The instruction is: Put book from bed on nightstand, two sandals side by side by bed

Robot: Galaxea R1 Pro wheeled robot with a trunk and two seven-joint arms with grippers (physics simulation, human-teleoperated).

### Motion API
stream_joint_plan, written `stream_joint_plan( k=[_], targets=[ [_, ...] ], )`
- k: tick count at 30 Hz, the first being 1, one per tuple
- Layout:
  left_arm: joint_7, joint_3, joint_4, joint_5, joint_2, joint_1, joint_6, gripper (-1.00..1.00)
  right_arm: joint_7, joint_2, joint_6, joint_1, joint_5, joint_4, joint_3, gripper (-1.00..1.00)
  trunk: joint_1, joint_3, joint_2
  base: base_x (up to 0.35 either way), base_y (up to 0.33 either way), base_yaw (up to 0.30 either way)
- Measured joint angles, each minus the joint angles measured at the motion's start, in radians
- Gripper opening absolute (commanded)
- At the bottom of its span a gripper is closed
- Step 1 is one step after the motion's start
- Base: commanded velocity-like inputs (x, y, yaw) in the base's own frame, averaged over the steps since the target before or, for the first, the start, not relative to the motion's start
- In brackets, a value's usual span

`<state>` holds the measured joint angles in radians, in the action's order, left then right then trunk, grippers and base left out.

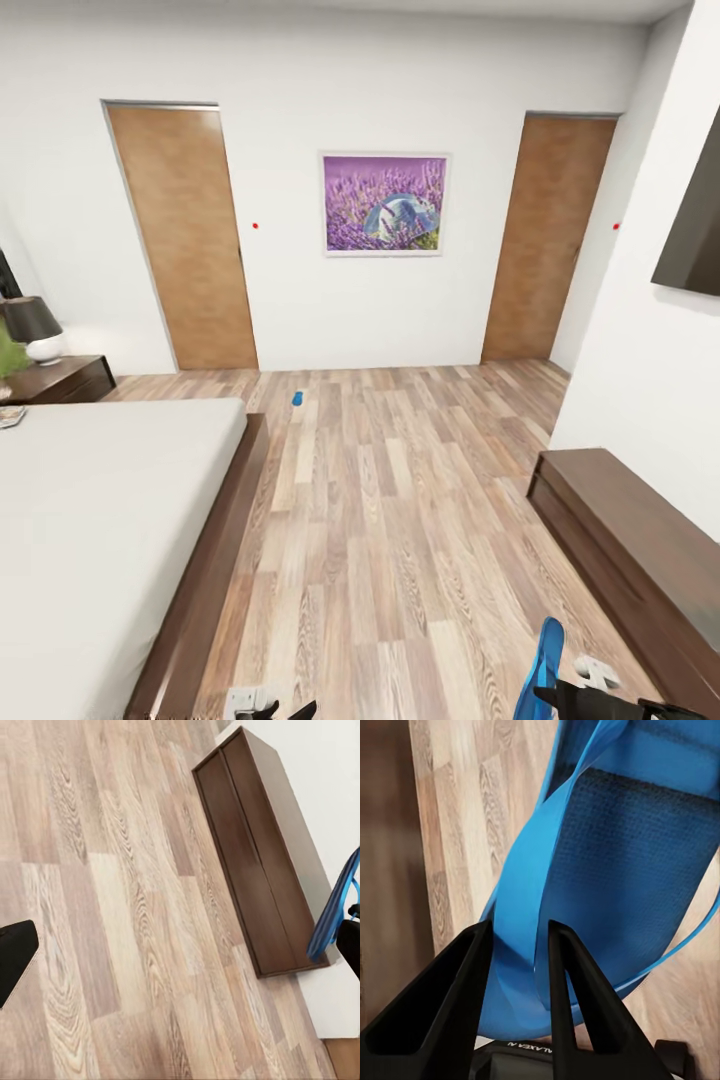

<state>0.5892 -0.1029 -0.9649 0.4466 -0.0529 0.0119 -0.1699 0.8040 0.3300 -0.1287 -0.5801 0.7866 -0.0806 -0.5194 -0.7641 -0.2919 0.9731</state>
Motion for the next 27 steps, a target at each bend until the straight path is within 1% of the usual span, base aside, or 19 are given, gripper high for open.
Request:
stream_joint_plan(
  k=[6,18,24,27],
  targets=[
    [0.0,0.0,0.0,0.0,0.0,0.0,0.0,1.0,0.001,0.0,0.0,0.0,0.0,0.0,0.0,-1.0,0.0,0.0,0.0,0.0,0.0,0.26],
    [0.0,0.0,0.0,0.0,0.0,0.0,0.0,1.0,0.002,0.0,0.0,0.0,0.0,0.0,0.002,-1.0,0.0,0.0,0.0,0.0,0.0,0.026],
    [0.0,0.0,0.0,0.0,0.0,0.0,0.0,1.0,0.002,0.0,0.0,0.0,0.0,0.0,0.001,-1.0,0.0,0.0,0.0,0.0,0.0,0.189],
    [0.0,0.0,0.0,0.0,0.0,0.0,0.0,1.0,0.002,0.0,0.0,0.0,0.0,0.0,0.001,-1.0,0.0,0.0,0.0,0.0,0.0,0.108]
  ],
)
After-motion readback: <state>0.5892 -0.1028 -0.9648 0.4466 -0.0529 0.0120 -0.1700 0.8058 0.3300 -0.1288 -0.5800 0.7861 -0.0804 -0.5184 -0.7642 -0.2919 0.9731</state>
